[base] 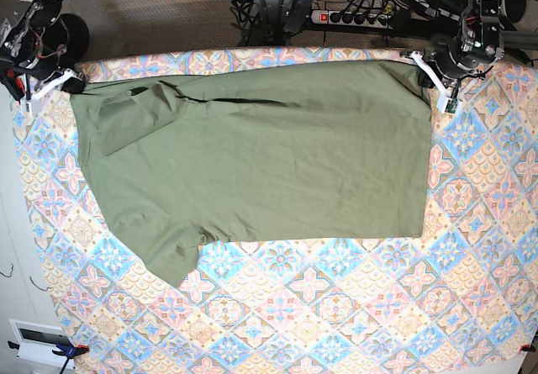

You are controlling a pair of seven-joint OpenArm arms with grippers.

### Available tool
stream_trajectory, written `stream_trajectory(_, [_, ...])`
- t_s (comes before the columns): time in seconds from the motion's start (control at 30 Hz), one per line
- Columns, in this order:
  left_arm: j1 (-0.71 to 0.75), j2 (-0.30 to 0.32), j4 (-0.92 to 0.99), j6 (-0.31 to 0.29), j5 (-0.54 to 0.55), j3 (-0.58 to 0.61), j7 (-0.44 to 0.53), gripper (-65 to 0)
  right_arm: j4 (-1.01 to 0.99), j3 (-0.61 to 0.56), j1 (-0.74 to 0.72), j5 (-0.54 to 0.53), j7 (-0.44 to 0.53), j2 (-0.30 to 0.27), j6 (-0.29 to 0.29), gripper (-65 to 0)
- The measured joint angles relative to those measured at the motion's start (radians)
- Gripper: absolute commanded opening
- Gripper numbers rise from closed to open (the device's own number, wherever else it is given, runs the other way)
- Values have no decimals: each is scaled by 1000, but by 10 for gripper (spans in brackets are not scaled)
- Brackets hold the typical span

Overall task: Layout the t-shirt on the table in an organized manner, then fold the t-shirt properly
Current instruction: 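Pull both shoulder corners apart with both grippers to straighten the t-shirt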

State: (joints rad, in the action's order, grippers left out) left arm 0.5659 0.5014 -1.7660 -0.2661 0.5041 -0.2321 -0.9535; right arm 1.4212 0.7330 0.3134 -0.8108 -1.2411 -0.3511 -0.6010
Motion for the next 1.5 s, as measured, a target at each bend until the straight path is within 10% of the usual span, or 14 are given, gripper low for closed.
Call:
stream_trajectory(1.27, [88,33,-63,0,-60,2,-12,-649,6,-6,94,-66,-8,-1,0,-612])
stream_trajectory(1.5, [88,33,-67,1,-60,2,-15,-540,6,-4,96,-68,-8,-1,0,-460])
